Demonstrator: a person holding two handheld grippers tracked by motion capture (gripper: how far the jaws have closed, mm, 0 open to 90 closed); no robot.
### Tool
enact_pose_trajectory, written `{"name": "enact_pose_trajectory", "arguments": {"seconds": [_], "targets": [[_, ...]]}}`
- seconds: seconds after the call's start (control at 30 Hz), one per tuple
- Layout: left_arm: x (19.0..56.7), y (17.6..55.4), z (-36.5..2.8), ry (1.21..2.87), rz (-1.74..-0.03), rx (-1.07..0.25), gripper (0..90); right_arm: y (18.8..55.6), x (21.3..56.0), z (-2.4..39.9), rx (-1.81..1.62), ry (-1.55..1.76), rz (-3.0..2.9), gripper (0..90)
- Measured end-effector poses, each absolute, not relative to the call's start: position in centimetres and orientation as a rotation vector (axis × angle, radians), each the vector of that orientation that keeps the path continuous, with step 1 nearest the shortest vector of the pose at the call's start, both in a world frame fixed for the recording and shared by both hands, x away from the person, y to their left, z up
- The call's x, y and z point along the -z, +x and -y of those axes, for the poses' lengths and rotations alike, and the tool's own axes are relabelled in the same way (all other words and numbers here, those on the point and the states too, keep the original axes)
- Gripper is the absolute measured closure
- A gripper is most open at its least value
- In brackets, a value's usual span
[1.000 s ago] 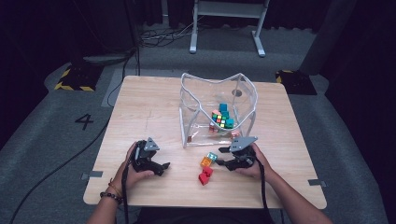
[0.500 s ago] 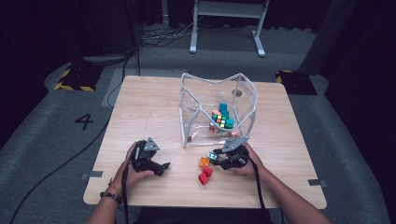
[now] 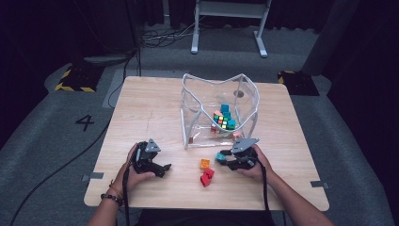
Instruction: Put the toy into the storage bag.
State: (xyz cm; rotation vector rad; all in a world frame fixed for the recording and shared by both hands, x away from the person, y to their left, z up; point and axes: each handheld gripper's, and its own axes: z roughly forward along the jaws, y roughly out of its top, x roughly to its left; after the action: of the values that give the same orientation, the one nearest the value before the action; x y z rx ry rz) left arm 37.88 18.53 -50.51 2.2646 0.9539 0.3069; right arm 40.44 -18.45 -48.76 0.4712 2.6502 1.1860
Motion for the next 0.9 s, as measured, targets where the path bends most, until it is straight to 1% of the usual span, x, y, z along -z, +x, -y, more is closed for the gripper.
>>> {"name": "enact_pose_trajectory", "arguments": {"seconds": [0.2, 0.43, 0.57, 0.7, 0.9], "targets": [[50.5, 37.9, -18.5, 2.266, -0.952, -0.309, 0.5, 39.6, 47.2, 20.6, -1.184, 0.449, -2.596, 59.2], [50.5, 37.9, -18.5, 2.265, -0.952, -0.308, 0.5, 38.9, 45.4, 24.1, -1.211, 0.515, -2.508, 59.2], [50.5, 37.9, -18.5, 2.268, -0.951, -0.306, 0.5, 39.4, 44.2, 27.0, -1.254, 0.588, -2.423, 59.2], [50.5, 37.9, -18.5, 2.264, -0.955, -0.307, 0.5, 40.2, 42.0, 29.8, -1.330, 0.671, -2.328, 59.2], [50.5, 37.9, -18.5, 2.264, -0.954, -0.306, 0.5, 41.4, 39.4, 31.8, -1.315, 0.708, -2.246, 59.2]]}}
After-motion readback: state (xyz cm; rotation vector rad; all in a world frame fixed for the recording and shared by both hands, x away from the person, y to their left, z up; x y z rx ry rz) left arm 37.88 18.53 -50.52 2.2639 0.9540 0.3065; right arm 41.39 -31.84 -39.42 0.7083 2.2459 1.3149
